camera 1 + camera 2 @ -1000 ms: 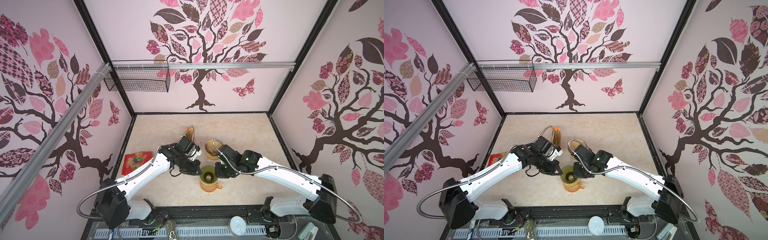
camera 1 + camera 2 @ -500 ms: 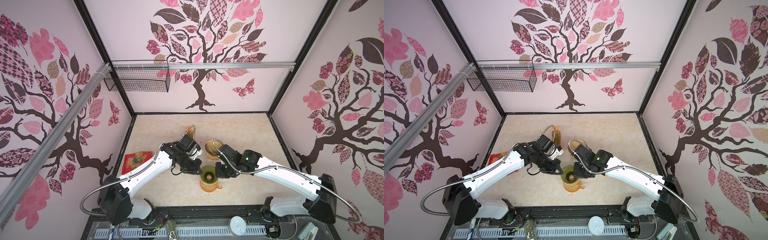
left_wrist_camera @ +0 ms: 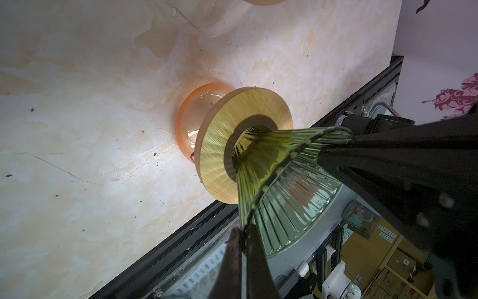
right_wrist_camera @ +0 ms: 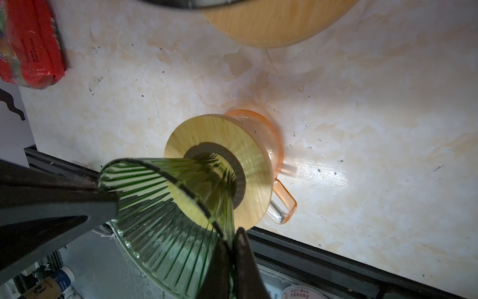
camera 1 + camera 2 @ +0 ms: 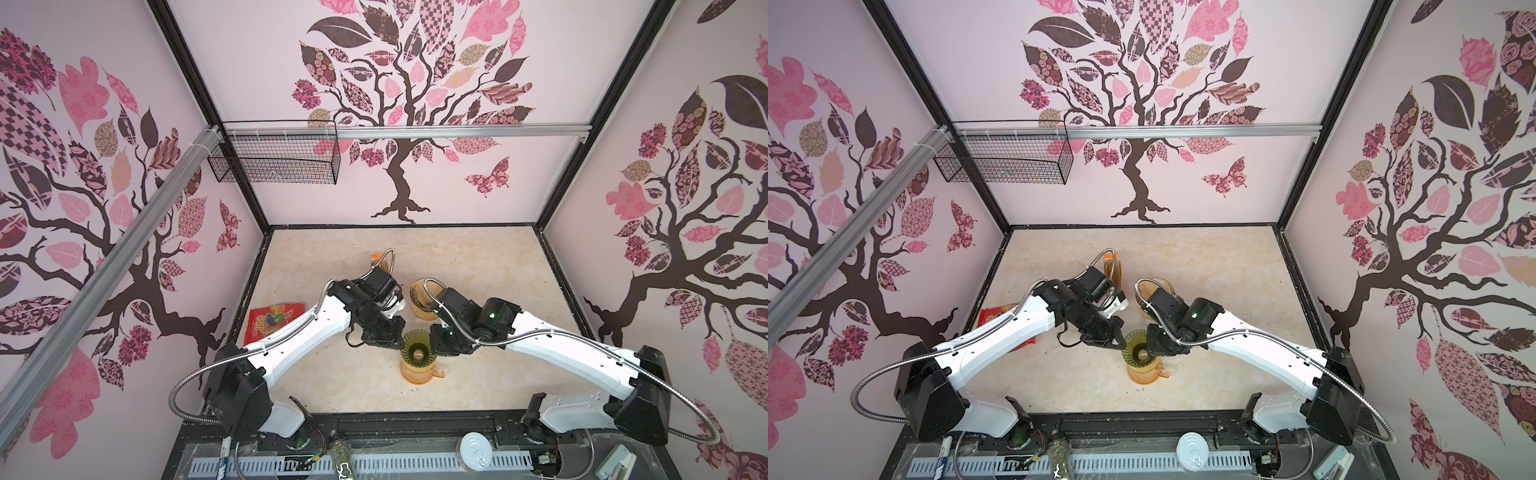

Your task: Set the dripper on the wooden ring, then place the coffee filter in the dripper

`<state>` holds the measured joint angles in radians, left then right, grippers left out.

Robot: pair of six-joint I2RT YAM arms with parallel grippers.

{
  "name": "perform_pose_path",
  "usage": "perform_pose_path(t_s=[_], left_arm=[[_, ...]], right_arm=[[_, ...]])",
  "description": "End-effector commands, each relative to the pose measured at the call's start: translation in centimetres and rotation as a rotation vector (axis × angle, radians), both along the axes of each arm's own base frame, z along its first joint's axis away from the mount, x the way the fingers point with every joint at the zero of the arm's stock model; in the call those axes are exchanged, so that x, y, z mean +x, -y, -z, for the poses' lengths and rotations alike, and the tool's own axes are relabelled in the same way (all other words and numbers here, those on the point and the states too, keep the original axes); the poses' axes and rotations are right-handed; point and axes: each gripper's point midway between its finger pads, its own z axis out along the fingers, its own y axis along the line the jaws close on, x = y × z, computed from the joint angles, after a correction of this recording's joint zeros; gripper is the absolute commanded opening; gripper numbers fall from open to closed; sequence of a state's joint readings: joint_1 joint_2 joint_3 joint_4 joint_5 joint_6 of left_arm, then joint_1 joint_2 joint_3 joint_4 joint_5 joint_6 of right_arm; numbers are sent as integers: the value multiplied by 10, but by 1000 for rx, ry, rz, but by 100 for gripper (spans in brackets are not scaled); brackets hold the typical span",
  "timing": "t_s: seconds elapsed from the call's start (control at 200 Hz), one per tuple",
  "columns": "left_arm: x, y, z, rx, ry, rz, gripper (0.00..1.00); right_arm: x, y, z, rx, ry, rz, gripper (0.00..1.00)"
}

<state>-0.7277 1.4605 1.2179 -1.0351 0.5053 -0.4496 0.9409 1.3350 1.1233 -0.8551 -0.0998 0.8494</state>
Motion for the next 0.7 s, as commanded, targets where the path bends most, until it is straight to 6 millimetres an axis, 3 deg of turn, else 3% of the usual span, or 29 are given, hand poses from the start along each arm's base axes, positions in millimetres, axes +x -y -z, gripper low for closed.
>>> perform_pose_path(t_s=[0.0, 0.695], left_arm=[[14, -1, 12, 69, 53, 4, 0], [11, -1, 37, 116, 0, 7, 0]], right_arm=[[-7, 12, 18, -112, -33, -47, 0], [-16, 22, 48, -133, -64, -40, 0]])
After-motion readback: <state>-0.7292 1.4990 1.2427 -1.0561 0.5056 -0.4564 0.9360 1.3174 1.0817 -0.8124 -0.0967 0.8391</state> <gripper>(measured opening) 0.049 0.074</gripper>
